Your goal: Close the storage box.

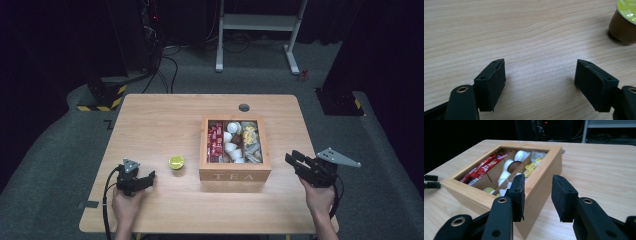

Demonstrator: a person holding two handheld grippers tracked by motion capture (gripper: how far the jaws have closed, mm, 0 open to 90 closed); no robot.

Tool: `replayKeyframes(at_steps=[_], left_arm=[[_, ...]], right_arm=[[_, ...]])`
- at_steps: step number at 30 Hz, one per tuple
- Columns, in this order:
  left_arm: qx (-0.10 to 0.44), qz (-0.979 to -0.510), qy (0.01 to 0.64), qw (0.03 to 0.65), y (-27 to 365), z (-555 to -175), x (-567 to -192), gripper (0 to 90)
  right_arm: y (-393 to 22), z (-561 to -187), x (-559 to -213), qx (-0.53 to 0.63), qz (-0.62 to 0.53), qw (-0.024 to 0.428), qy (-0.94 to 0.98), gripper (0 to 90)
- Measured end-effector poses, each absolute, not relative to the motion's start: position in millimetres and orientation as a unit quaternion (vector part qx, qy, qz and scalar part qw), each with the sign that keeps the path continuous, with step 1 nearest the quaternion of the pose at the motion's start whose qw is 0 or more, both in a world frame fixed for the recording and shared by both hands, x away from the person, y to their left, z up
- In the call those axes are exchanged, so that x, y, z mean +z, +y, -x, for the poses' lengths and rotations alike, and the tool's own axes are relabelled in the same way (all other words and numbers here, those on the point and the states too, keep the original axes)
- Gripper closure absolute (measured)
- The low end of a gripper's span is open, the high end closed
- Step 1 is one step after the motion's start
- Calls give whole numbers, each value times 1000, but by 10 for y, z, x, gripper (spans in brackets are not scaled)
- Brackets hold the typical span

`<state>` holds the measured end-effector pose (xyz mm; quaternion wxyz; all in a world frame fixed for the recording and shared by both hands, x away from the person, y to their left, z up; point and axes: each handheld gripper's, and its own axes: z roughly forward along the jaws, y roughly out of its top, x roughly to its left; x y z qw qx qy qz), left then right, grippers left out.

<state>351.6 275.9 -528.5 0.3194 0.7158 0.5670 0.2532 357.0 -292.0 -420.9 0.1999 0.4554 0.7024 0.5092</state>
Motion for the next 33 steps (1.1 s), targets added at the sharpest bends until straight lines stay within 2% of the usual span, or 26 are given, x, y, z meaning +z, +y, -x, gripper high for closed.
replayKeyframes(at_steps=[14,33], left_arm=[[253,-716,567,319,2759,-3516,-5285,253],[253,-716,567,319,2759,-3516,-5285,252]], right_arm=[[-3091,-3550,-4322,495,-482,209,692,655],[-3150,-3627,-4700,448,-512,200,705,717]])
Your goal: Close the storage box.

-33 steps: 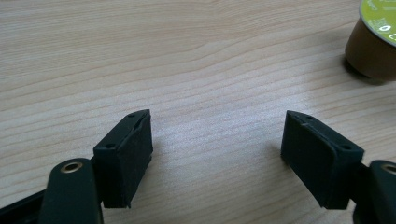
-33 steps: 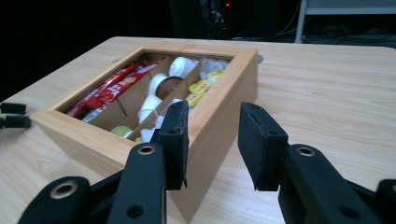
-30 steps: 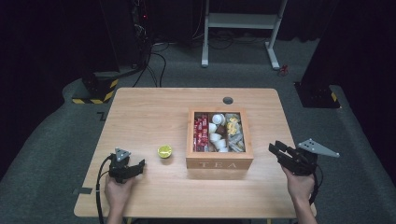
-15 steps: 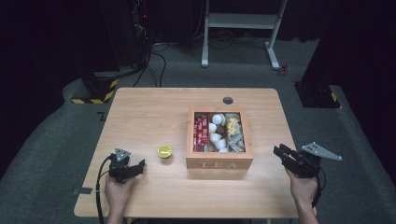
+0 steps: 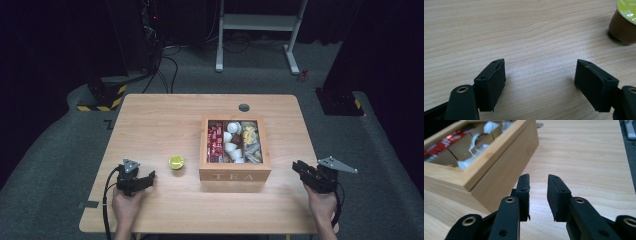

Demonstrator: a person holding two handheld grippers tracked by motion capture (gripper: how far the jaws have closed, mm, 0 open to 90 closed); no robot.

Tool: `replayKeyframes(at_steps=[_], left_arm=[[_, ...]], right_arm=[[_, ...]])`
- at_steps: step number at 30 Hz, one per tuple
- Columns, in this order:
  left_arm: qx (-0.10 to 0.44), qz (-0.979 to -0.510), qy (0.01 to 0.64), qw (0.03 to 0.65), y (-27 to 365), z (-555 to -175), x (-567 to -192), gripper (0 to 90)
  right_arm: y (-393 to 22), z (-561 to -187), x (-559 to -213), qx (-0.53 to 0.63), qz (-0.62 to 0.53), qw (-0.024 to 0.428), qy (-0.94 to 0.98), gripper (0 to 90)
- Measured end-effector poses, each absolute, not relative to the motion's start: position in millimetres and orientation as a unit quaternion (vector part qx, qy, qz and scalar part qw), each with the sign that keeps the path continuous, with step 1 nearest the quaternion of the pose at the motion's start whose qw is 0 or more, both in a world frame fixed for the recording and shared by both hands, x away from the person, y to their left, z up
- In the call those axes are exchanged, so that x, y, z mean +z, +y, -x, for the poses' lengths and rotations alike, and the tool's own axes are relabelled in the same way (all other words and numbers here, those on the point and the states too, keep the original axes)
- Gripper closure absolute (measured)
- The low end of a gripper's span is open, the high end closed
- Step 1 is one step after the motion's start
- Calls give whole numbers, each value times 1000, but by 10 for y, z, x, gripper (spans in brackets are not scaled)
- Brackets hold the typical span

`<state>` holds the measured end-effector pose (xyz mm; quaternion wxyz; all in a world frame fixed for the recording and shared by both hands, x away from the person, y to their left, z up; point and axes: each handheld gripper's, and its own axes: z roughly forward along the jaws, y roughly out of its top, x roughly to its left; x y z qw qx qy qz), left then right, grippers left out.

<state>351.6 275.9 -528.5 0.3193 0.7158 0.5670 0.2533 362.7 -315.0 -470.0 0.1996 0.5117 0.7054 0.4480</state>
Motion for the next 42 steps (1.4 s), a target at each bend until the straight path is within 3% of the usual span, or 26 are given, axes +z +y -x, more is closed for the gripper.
replayKeyframes(at_steps=[42], left_arm=[[253,-716,567,319,2759,-3516,-5285,253]], right_arm=[[-2925,-3995,-5125,355,-532,220,736,634]])
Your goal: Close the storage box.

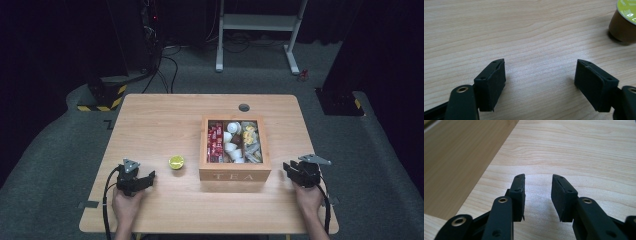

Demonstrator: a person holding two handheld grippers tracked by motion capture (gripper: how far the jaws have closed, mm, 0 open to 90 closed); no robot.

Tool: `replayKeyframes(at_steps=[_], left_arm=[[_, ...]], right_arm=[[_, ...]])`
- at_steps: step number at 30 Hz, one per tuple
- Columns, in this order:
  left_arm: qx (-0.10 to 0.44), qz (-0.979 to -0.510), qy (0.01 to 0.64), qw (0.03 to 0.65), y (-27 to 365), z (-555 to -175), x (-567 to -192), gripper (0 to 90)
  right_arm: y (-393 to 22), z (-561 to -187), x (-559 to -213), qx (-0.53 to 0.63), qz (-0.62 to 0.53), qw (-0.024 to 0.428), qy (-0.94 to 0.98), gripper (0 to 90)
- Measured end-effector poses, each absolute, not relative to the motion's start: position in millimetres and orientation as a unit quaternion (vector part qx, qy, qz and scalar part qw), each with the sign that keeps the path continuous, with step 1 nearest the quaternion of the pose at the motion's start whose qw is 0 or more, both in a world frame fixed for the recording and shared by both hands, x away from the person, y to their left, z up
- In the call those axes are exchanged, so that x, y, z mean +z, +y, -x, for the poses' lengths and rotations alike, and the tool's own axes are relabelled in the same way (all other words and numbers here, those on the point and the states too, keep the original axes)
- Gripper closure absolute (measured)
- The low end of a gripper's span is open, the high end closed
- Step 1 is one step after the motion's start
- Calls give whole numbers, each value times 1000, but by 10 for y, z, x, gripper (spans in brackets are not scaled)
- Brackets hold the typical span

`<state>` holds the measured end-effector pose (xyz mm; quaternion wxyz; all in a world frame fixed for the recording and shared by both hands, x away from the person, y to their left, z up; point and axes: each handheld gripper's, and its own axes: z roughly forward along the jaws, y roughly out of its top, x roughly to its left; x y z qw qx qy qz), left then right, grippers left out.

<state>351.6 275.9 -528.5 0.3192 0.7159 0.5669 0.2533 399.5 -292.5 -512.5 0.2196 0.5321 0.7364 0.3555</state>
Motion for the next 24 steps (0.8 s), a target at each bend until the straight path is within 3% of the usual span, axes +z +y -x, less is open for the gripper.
replayKeyframes(at_steps=[12,19,24], left_arm=[[253,-716,566,319,2759,-3516,-5285,253],[254,-716,567,319,2759,-3516,-5285,253],[254,-716,566,319,2759,-3516,-5285,252]], right_arm=[[-2902,-4026,-5187,347,-536,219,738,596],[-2838,-4018,-5220,324,-531,238,746,469],[-2844,-4022,-5222,320,-539,242,740,436]])
